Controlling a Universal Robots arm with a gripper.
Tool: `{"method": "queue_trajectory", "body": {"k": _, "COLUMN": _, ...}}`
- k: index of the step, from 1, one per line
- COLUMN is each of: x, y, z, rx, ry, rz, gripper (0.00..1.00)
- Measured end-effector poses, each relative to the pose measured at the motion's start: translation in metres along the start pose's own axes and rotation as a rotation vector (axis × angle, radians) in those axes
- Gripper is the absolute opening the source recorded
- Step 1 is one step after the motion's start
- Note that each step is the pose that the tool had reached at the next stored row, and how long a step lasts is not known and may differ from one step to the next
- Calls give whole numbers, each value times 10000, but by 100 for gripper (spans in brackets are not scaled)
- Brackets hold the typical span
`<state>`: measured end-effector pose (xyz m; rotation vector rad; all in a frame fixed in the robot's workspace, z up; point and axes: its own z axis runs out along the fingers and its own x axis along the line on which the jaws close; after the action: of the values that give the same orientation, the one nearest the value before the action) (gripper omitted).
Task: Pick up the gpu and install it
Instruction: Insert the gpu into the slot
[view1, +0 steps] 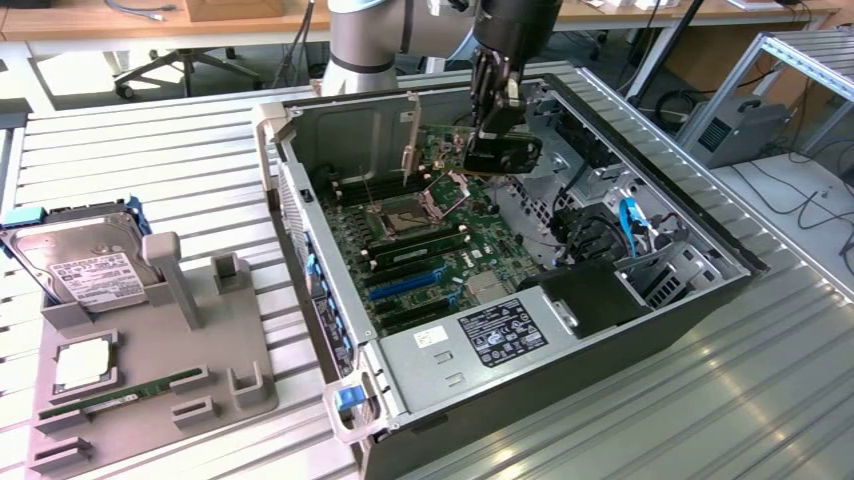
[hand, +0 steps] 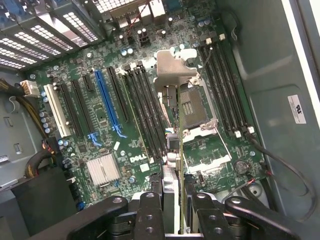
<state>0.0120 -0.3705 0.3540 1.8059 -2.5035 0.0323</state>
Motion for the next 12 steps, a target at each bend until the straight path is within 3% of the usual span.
{"method": "queue_trajectory", "body": {"k": 12, "x": 0, "y": 0, "z": 0, "rx": 11, "ry": 3, "rz": -194, "gripper": 27}}
